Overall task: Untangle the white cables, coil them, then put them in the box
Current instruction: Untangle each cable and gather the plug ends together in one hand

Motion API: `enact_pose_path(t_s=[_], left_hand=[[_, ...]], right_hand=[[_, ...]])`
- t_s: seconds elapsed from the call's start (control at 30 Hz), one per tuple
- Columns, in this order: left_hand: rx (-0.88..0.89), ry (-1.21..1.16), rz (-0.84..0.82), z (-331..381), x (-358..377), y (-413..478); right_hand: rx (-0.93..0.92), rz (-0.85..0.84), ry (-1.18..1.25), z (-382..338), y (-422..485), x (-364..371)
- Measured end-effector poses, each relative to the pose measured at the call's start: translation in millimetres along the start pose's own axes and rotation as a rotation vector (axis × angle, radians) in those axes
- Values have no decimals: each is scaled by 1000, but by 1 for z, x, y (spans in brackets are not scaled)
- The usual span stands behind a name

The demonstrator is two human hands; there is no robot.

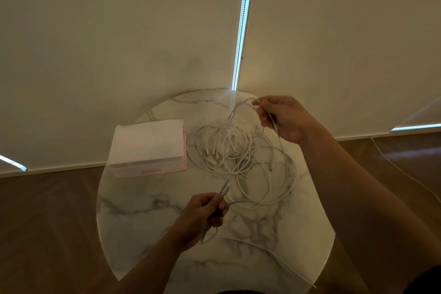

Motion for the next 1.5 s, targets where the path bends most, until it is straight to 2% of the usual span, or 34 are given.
enact_pose_path(t_s=[0.07, 0.13, 0.27, 0.33, 0.5, 0.57, 0.6, 0.73, 0.8, 0.97, 1.03, 1.1, 1.17, 1.2, 1.3, 1.33, 1.4, 1.5], left_hand=[[4, 9, -6, 0, 0, 0], [4, 10, -3, 1, 0, 1], [4, 2, -1, 2, -1, 0], [2, -13, -1, 3, -1, 1], [-5, -5, -7, 2, -1, -2], [2, -6, -11, 2, -1, -2], [2, -5, -8, 2, -1, -2], [-5, 5, -5, 3, 0, -2], [-2, 4, -7, 2, 0, -2], [-7, -6, -1, 0, 0, -5], [-2, -5, -6, 0, 0, -5], [-5, -3, 7, 1, 0, -5], [-5, -2, 17, 2, 1, -5], [-4, -2, 19, 2, 1, -5], [1, -2, 10, 1, 0, -4], [4, -2, 7, 2, 0, -4], [3, -4, 12, 2, 1, -4], [1, 1, 19, 1, 0, -4]], right_hand=[[-57, -41, 143, -18, 0, 2], [3, -44, 214, -20, 4, -1], [246, -38, -176, 15, 10, -10], [280, -57, -235, 29, 7, -10], [123, -102, 105, 11, -1, 2], [131, -115, 219, 4, 0, 1], [159, -100, 208, 5, 1, -1], [304, -95, -85, 38, 1, -6], [347, -126, -73, 54, -3, -4], [273, -122, 89, 38, -5, 8], [176, -82, 220, 15, -3, 9], [15, -53, 452, -5, 0, 6], [-18, -34, 534, -6, 5, 1], [37, 13, 423, 1, 7, -2], [269, 160, -257, 32, 7, -14], [287, 163, -340, 37, 7, -13], [188, 161, -240, 29, 4, -7], [-40, 56, 181, -2, -1, 1]])
Point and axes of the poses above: each hand's wrist, its own y-axis towards the middle knuckle, its own x-axis out of the palm, z = x × y, the point moved 3 cm from there along y, towards the middle knuckle, and after that the axes turned 2 degrees about x, right-handed, at the moved point
